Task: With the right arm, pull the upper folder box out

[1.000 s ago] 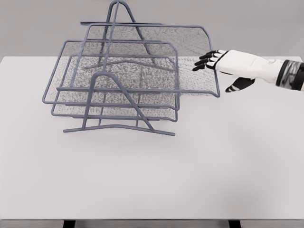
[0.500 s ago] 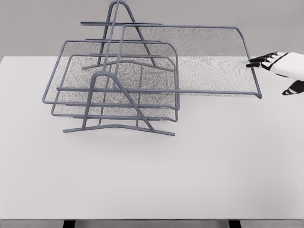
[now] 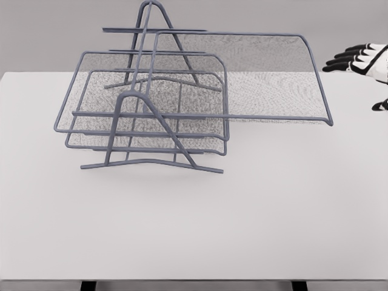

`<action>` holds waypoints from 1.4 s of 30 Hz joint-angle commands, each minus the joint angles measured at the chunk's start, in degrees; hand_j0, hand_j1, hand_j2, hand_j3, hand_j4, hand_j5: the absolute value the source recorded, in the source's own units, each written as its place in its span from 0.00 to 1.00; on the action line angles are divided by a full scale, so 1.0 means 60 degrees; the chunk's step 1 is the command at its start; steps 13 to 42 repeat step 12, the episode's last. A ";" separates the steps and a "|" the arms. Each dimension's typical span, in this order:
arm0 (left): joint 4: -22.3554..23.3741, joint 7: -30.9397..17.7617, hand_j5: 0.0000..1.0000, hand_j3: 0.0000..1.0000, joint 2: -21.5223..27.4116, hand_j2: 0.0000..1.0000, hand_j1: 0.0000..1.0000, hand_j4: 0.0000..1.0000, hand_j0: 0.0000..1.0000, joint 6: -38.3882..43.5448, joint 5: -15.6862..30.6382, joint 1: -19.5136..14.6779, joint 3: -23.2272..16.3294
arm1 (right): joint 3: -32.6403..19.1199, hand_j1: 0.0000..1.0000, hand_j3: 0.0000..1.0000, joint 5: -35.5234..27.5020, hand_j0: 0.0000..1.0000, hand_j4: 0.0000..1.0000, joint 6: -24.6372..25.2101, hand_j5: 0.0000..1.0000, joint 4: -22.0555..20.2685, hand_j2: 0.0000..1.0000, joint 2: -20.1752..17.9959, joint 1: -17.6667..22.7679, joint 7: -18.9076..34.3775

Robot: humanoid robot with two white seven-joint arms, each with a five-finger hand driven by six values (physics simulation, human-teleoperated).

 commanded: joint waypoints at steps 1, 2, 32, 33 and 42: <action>0.0002 0.0016 1.00 1.00 0.0000 1.00 1.00 1.00 1.00 -0.0018 -0.0001 0.0000 0.0004 | 0.0052 1.00 1.00 -0.0387 1.00 1.00 0.0027 1.00 -0.0424 1.00 0.0212 0.0014 -0.0005; -0.0013 0.0016 1.00 1.00 0.0000 1.00 1.00 1.00 1.00 -0.0018 -0.0001 0.0000 0.0004 | 0.0155 1.00 1.00 -0.0387 1.00 1.00 0.0027 1.00 -0.0424 1.00 0.0857 -0.0044 -0.0005; 0.0060 0.0045 1.00 1.00 0.0000 1.00 1.00 1.00 1.00 -0.0018 -0.0001 0.0000 0.0004 | 0.0902 1.00 1.00 -0.0372 1.00 1.00 0.0027 1.00 -0.0410 1.00 0.2322 -0.0776 -0.0005; 0.0060 0.0045 1.00 1.00 0.0000 1.00 1.00 1.00 1.00 -0.0018 -0.0001 0.0000 0.0004 | 0.0902 1.00 1.00 -0.0372 1.00 1.00 0.0027 1.00 -0.0410 1.00 0.2322 -0.0776 -0.0005; 0.0060 0.0045 1.00 1.00 0.0000 1.00 1.00 1.00 1.00 -0.0018 -0.0001 0.0000 0.0004 | 0.0902 1.00 1.00 -0.0372 1.00 1.00 0.0027 1.00 -0.0410 1.00 0.2322 -0.0776 -0.0005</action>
